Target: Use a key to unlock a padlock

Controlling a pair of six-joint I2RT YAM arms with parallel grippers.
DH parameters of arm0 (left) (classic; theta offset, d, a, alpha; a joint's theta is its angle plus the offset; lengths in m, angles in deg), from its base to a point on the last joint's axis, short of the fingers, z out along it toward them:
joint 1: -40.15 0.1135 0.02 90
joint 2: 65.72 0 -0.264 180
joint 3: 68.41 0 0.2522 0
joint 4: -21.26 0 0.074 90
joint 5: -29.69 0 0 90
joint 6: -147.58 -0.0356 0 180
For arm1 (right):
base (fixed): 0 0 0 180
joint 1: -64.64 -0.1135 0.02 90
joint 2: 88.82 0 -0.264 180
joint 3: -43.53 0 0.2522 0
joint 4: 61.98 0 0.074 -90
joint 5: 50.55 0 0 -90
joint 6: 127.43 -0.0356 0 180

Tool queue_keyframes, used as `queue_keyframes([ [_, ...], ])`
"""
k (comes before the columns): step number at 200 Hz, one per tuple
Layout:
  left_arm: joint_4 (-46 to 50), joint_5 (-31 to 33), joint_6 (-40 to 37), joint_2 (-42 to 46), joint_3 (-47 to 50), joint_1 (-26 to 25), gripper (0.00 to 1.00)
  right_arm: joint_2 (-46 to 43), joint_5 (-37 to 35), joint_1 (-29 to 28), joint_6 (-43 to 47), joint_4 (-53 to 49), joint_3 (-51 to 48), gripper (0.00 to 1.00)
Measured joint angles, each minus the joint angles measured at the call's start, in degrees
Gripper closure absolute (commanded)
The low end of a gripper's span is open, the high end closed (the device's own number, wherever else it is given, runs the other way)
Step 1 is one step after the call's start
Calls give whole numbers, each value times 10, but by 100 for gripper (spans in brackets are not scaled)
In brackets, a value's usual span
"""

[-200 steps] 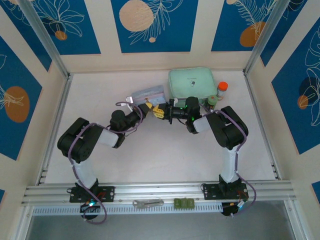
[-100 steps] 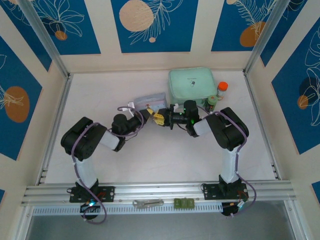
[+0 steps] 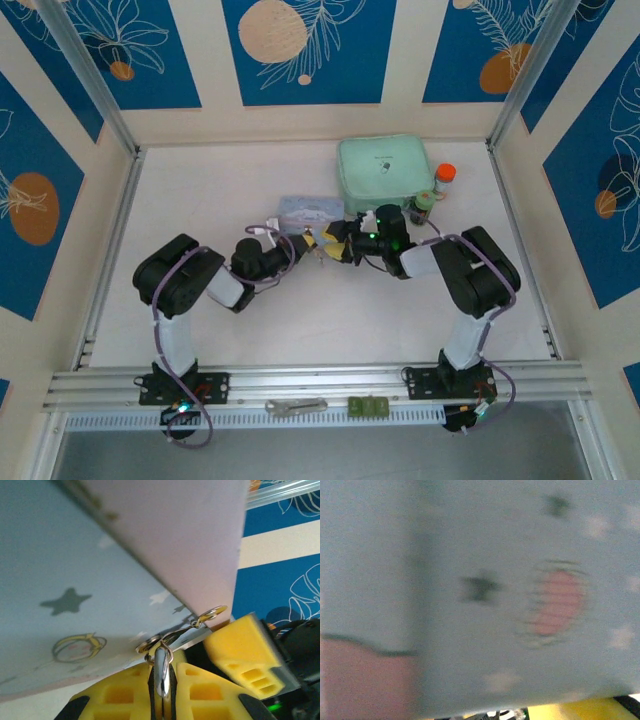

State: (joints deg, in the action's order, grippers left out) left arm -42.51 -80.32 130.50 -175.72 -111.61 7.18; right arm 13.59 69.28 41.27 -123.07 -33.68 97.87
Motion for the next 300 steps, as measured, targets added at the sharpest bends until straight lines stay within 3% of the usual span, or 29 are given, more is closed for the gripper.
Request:
queue_keyframes([
  [65,119,2,-45,50,21,-6,100,-140,-81,0,184,-247,1,50],
  [118,295,8,-123,122,27,-10,100,-147,-120,-6,239,-302,3,50],
  [155,347,22,-150,145,28,-11,98,-148,-138,-20,263,-327,19,51],
  [166,354,24,-150,145,28,-11,93,-148,-142,-22,268,-329,22,51],
  [196,372,35,-153,149,28,-12,63,-153,-152,-26,278,-345,22,51],
  [219,387,42,-148,162,29,-13,50,-163,-163,-26,288,-355,22,51],
  [255,415,56,-150,201,31,-11,41,-168,-173,-31,302,-368,26,50],
  [300,466,76,-165,251,30,3,38,-168,-187,-47,326,-390,39,49],
])
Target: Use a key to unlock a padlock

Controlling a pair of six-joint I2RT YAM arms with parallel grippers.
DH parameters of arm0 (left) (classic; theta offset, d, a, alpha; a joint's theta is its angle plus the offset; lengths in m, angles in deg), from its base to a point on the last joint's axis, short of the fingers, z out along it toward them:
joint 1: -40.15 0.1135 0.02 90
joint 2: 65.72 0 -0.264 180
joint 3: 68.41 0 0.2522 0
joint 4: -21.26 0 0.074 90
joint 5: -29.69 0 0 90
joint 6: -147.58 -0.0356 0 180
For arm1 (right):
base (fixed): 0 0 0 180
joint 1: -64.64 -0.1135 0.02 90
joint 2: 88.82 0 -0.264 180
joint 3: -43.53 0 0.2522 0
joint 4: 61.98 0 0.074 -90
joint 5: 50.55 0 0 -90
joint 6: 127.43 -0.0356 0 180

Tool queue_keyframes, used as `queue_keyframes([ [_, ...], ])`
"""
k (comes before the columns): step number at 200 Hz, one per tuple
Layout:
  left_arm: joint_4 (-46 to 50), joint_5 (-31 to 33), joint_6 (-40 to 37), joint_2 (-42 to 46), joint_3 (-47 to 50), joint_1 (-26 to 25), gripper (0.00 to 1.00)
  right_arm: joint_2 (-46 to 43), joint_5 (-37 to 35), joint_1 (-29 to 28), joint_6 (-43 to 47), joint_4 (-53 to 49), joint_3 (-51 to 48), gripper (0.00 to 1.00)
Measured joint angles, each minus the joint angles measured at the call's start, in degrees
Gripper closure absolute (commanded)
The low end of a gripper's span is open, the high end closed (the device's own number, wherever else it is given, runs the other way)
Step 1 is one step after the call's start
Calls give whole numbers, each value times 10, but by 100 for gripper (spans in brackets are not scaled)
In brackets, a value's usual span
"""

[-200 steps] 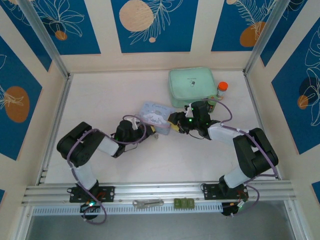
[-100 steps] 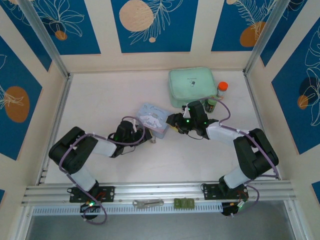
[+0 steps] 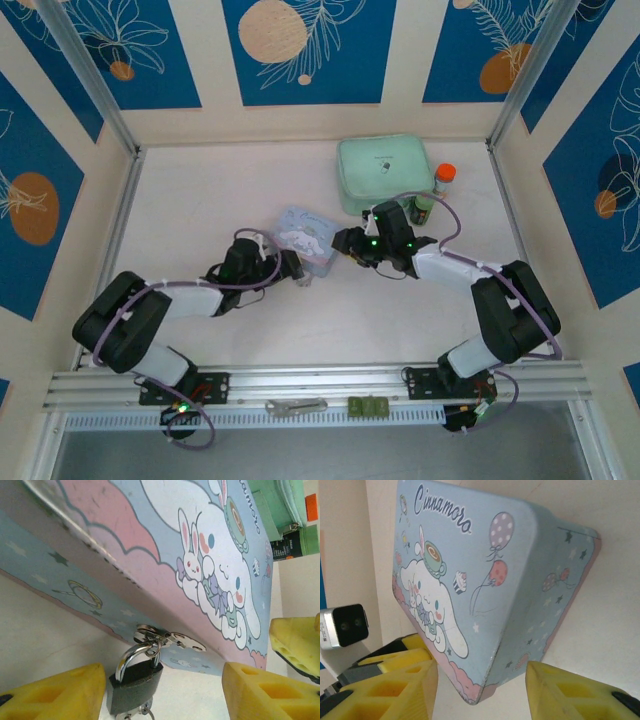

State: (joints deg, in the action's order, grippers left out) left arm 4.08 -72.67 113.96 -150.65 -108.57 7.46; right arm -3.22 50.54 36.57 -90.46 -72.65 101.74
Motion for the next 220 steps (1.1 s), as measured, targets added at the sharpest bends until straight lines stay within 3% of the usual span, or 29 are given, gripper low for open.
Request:
queue_keyframes([
  [52,19,5,-14,0,-1,2,38,27,-29,-30,21,-11,47,49],
  [152,73,26,-28,21,-1,-6,38,159,-79,-11,30,-10,186,49],
  [189,47,42,-20,-19,-2,-26,41,143,-84,-3,40,-14,183,49],
  [220,36,68,-10,-34,-9,-37,44,75,-88,-2,51,-21,153,49],
])
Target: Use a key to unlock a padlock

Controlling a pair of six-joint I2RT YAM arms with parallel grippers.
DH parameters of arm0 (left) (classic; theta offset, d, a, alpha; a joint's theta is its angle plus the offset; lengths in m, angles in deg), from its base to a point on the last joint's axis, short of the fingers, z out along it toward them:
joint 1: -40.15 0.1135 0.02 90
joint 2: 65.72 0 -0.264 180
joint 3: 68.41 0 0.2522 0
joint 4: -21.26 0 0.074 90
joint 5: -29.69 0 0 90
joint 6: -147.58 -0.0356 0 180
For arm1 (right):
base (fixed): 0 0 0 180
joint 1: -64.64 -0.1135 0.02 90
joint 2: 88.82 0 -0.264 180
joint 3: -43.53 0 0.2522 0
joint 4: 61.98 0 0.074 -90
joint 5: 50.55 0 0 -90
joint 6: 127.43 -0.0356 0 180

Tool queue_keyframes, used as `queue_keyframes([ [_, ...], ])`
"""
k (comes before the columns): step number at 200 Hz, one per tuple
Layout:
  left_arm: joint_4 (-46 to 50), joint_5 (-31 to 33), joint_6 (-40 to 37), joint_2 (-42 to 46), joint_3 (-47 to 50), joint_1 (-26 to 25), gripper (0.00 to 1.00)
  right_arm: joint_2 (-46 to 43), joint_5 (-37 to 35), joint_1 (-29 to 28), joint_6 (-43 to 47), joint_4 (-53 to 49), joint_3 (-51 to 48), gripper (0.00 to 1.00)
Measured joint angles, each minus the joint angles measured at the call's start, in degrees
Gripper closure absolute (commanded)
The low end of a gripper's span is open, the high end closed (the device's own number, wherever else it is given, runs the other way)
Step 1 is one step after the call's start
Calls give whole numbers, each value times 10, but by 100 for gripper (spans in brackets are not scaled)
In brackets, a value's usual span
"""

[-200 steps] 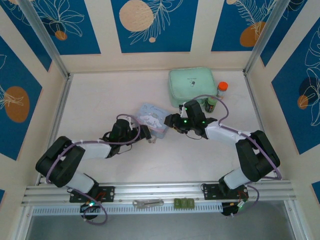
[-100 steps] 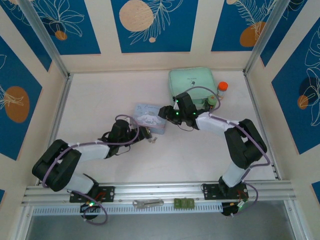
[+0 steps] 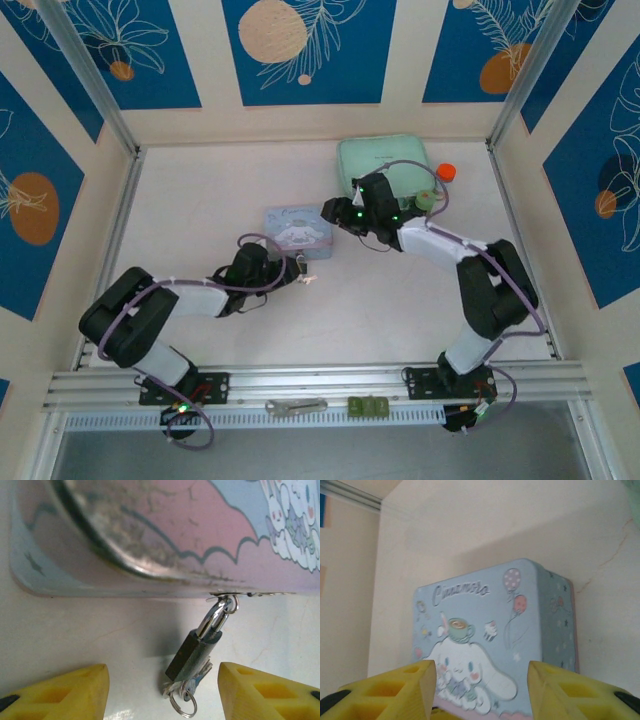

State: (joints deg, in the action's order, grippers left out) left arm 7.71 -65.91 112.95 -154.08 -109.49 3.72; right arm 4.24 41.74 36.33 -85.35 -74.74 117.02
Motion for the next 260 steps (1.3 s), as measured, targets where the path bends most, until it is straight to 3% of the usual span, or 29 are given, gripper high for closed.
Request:
queue_keyframes([
  [40,-32,40,0,-43,-26,-19,52,-78,0,2,1,2,-46,49],
  [106,-139,56,1,-133,-62,-31,70,-128,0,16,0,-7,-115,49],
  [200,-168,60,14,-141,-57,-40,67,-145,0,29,-1,-10,-149,49],
  [217,-167,60,15,-141,-56,-40,74,-145,0,29,-1,-10,-150,49],
  [252,-168,58,15,-141,-56,-51,100,-146,0,30,-3,-11,-154,49],
  [260,-169,55,18,-140,-57,-53,100,-146,0,31,-4,-10,-155,49],
])
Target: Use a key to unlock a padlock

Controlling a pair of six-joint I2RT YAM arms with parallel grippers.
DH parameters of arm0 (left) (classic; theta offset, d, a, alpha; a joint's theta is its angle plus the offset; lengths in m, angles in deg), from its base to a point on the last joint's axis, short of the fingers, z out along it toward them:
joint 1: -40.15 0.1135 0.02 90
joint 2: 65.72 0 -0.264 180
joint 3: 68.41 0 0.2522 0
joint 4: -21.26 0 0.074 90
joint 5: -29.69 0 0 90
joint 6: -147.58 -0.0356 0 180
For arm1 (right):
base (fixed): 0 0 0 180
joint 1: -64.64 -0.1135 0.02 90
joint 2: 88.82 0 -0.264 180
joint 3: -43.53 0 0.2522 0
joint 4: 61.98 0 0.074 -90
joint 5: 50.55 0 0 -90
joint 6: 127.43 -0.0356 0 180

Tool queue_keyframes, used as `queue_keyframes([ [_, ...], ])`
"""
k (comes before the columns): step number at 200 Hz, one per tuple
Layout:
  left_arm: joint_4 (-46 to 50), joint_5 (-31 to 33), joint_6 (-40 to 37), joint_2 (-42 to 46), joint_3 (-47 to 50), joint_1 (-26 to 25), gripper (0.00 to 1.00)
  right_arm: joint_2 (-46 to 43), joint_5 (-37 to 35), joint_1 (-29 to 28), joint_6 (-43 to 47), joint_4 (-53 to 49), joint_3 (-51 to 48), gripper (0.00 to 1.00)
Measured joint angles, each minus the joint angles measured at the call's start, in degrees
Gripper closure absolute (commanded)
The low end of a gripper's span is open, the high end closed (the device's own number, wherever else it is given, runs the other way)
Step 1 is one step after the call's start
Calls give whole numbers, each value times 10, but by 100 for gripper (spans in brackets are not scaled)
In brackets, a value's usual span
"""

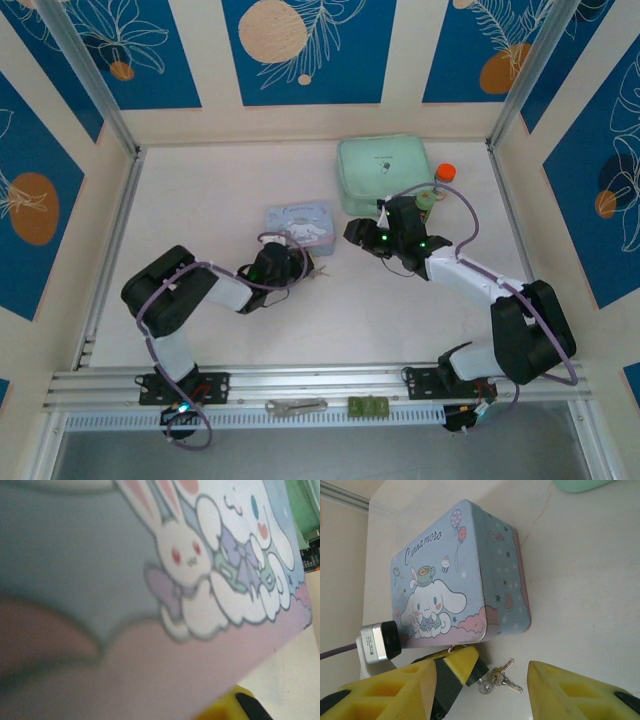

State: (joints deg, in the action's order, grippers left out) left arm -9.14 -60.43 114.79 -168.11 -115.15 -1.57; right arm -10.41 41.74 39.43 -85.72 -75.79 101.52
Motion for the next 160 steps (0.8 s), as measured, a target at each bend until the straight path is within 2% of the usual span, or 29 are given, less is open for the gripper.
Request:
queue_keyframes([
  [33,0,-13,14,0,0,-1,100,-2,9,1,-3,10,-14,50],
  [55,-9,-19,33,1,0,-1,100,-4,45,2,-21,47,-51,51],
  [105,-60,-36,101,0,7,-1,100,21,158,0,-90,217,-153,55],
  [160,-118,-54,163,-3,13,-2,100,83,211,-12,-111,385,-163,61],
])
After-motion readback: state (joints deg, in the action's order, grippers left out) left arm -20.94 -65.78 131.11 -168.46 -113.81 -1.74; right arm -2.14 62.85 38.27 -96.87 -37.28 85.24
